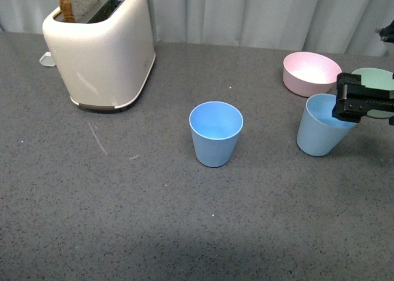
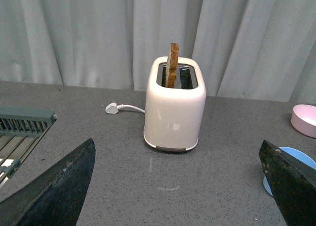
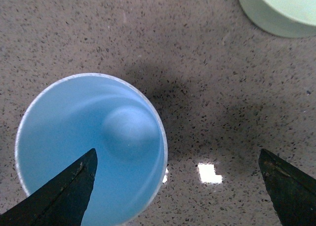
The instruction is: Stack blue cups with both arms
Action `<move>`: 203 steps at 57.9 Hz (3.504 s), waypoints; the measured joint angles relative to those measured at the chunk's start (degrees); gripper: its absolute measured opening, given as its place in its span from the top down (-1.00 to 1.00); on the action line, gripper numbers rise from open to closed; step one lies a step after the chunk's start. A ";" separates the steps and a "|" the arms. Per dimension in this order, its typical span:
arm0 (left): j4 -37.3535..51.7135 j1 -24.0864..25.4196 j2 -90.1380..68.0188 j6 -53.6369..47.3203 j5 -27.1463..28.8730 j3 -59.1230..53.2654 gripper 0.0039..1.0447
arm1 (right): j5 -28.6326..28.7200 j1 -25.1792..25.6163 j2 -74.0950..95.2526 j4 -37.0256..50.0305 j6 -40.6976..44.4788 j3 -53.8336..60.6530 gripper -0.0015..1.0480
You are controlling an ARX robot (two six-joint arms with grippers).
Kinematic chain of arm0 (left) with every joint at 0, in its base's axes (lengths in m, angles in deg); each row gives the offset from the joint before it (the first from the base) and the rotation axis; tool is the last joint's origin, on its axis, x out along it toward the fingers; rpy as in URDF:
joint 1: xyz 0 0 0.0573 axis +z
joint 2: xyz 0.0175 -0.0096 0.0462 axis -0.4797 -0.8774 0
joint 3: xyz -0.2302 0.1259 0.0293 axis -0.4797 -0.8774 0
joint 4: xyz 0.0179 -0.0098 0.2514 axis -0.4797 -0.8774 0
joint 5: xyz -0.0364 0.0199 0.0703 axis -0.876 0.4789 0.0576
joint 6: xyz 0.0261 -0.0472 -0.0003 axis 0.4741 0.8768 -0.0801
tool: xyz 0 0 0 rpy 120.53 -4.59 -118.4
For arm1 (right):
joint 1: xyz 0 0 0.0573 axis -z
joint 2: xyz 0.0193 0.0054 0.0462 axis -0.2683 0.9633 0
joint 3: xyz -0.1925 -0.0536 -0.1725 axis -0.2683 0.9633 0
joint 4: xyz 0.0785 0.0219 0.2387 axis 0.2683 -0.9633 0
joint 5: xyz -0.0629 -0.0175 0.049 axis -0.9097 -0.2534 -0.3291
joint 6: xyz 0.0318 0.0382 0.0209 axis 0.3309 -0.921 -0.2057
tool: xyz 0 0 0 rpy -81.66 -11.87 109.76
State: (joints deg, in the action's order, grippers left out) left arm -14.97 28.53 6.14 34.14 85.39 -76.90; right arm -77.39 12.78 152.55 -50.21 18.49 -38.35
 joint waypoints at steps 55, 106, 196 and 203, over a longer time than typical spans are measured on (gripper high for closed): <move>0.00 0.00 0.00 0.00 0.00 0.00 -0.88 | 10.25 -3.37 -3.65 -9.35 -6.54 -4.33 0.98; 0.00 0.00 0.00 0.00 0.00 0.00 -0.88 | 12.98 -17.40 -6.71 -13.07 -8.90 -8.37 0.84; -0.04 0.00 0.00 -0.02 0.02 0.00 -0.88 | -7.19 -4.22 -38.80 61.13 9.49 45.86 0.98; -0.04 0.00 0.00 -0.02 0.02 0.00 -0.88 | -5.88 -3.10 -44.04 58.34 9.51 48.26 0.98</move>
State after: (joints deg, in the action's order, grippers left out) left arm -15.01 28.53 6.14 34.12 85.41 -76.90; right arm -83.27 9.67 108.51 8.13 28.00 9.91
